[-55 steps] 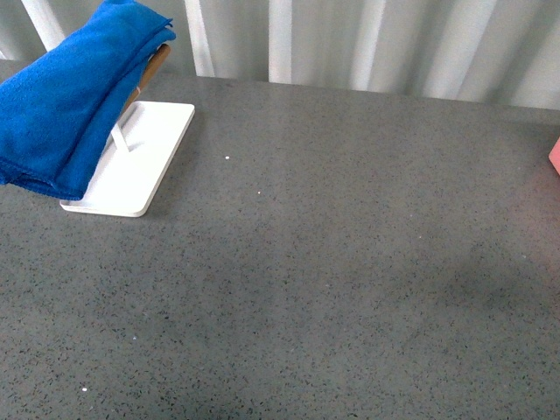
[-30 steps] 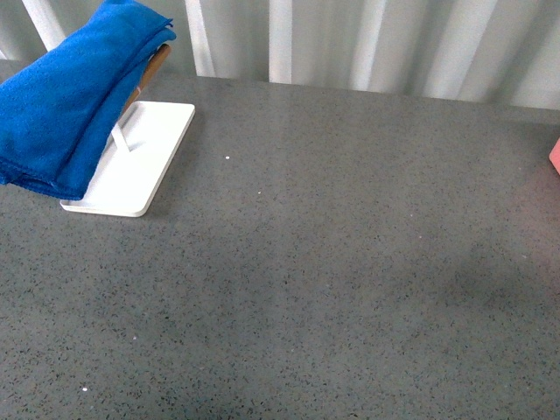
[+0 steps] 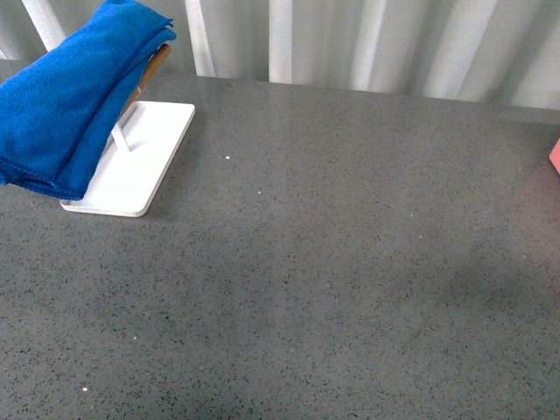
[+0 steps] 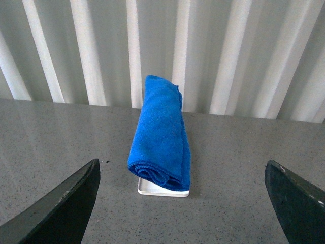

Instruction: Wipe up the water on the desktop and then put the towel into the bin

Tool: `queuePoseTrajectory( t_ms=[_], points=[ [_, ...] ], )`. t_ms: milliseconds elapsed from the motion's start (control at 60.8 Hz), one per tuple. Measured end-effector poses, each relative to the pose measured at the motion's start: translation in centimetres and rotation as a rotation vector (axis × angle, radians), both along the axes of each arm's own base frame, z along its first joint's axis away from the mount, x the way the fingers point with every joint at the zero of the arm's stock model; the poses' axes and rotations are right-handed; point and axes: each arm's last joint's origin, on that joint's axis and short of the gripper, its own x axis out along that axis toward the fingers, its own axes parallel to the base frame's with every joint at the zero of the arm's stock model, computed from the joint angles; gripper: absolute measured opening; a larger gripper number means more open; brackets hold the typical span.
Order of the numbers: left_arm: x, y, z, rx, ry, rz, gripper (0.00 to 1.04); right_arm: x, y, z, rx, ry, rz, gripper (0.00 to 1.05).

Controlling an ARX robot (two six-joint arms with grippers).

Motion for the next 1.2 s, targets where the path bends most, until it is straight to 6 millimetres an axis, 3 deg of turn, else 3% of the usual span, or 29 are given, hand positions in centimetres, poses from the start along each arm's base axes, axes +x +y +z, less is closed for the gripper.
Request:
queuePoseTrajectory(
  t_ms=[214, 296, 411, 526, 625, 707, 921, 1069, 1200],
  points=[
    [0.1, 0.0, -0.1, -0.007, 0.025, -0.027, 0.98, 0.0, 0.0, 0.0, 0.0, 0.0, 0.0, 0.98],
    [0.5, -0.2, -0.3, -0.1, 0.249, -0.268, 0.98, 0.0, 0.0, 0.0, 0.0, 0.0, 0.002, 0.98],
    [2.7, -0.4, 1.2, -0.086, 0.283, -0.348, 0.98, 0.0, 0.0, 0.0, 0.0, 0.0, 0.001, 0.98],
    [8.6, 0.0, 6.2, 0.008, 0.207, -0.359, 0.98, 0.0, 0.0, 0.0, 0.0, 0.0, 0.002, 0.98],
    [16.5, 0.6, 9.0, 0.018, 0.313, -0.336, 0.98, 0.0, 0.0, 0.0, 0.0, 0.0, 0.001, 0.98],
    [21.4, 0.7, 9.7, 0.053, 0.39, -0.333, 0.98, 0.0, 0.0, 0.0, 0.0, 0.0, 0.001, 0.98],
    [30.7, 1.2, 10.5, 0.135, 0.564, -0.301, 0.98, 0.0, 0.0, 0.0, 0.0, 0.0, 0.001, 0.98],
    [35.3, 1.8, 9.8, 0.157, 0.651, -0.266, 0.98, 0.0, 0.0, 0.0, 0.0, 0.0, 0.001, 0.98],
    [38.1, 2.2, 9.1, 0.118, 0.73, -0.218, 0.98, 0.0, 0.0, 0.0, 0.0, 0.0, 0.001, 0.98]
  ],
)
